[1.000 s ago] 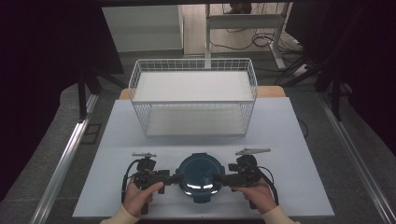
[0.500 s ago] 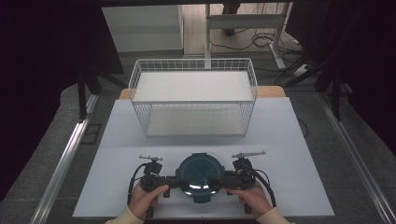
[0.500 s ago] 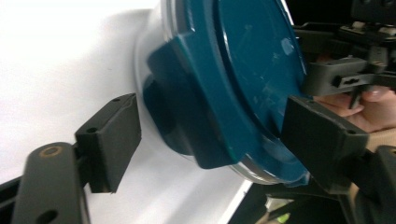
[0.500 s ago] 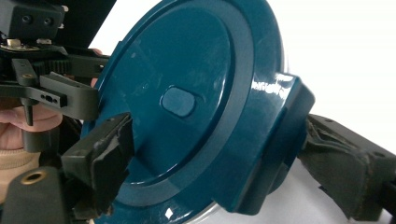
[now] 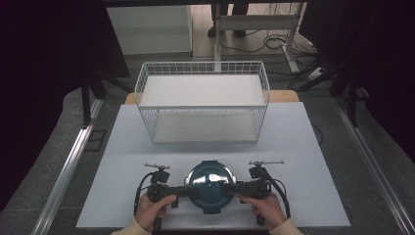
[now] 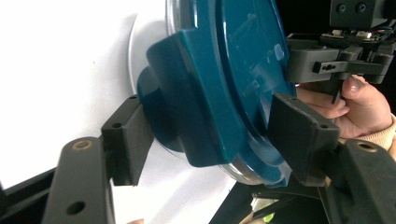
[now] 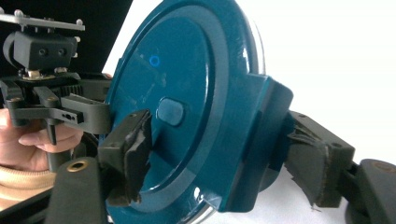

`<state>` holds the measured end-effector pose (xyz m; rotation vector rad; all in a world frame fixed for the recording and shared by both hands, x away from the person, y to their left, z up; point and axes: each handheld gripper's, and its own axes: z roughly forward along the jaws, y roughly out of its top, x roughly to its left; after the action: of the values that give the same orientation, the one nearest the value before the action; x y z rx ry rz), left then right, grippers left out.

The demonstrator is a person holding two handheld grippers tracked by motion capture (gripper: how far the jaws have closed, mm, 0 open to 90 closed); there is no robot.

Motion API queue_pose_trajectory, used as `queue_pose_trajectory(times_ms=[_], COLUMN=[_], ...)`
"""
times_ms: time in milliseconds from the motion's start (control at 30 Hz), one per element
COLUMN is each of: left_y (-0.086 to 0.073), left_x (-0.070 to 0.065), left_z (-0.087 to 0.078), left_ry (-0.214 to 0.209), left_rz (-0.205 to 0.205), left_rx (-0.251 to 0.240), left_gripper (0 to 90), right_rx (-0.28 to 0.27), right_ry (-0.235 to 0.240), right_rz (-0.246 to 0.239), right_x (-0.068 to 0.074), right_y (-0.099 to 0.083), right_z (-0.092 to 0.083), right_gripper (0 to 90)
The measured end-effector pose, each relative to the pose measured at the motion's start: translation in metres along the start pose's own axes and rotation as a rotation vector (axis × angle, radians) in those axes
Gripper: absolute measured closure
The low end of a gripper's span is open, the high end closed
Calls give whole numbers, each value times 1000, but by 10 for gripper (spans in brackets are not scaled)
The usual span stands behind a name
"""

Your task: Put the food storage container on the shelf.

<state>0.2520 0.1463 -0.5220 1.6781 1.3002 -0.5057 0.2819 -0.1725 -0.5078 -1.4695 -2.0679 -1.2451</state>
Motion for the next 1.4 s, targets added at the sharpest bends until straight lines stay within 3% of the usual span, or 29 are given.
queue_pose_trajectory(times_ms=[133,400,433,600,900,1033,1400], left_y=[-2,-5,-5,-4,7,12,39], left_x=[-3,-11,-12,-16,-40,-47,-76], left_z=[-3,-10,-11,-15,-31,-36,-51], left_ry=[6,16,17,9,23,27,50], left_rz=[17,53,59,91,224,261,367], left_rx=[-13,-45,-49,-57,-93,-100,-131], left_gripper=[374,441,451,460,465,464,463], right_rx=[-26,-64,-65,-83,-151,-177,-239], right_ry=[22,21,18,18,27,19,15], right_rz=[24,-14,-48,-80,-199,-249,-327], right_x=[-1,6,9,13,31,40,58], right_y=[-4,-8,-8,-9,-1,4,26], right_z=[-5,-15,-16,-19,-35,-42,-61], right_gripper=[344,390,392,392,392,392,393])
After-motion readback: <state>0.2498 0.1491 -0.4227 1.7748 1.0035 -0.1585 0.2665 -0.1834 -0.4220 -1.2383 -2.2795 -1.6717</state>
